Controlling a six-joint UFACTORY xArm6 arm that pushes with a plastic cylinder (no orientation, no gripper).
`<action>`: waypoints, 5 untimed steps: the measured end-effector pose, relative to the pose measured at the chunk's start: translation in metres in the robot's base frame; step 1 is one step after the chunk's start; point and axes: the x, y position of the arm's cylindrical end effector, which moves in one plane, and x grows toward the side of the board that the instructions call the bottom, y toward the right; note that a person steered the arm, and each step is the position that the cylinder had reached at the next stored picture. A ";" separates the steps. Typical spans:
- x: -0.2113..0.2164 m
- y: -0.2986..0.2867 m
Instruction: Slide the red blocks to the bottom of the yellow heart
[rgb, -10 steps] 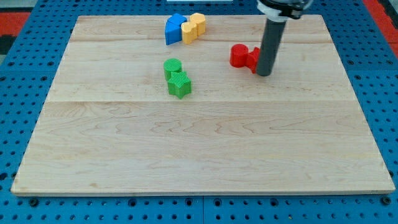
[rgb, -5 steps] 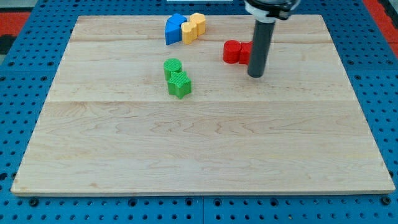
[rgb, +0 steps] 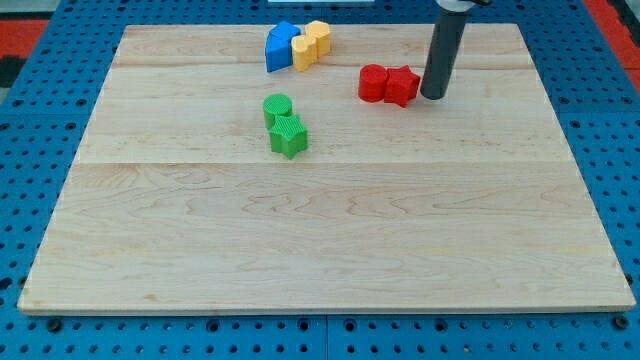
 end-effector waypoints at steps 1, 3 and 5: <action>-0.005 -0.016; -0.016 -0.059; -0.038 -0.101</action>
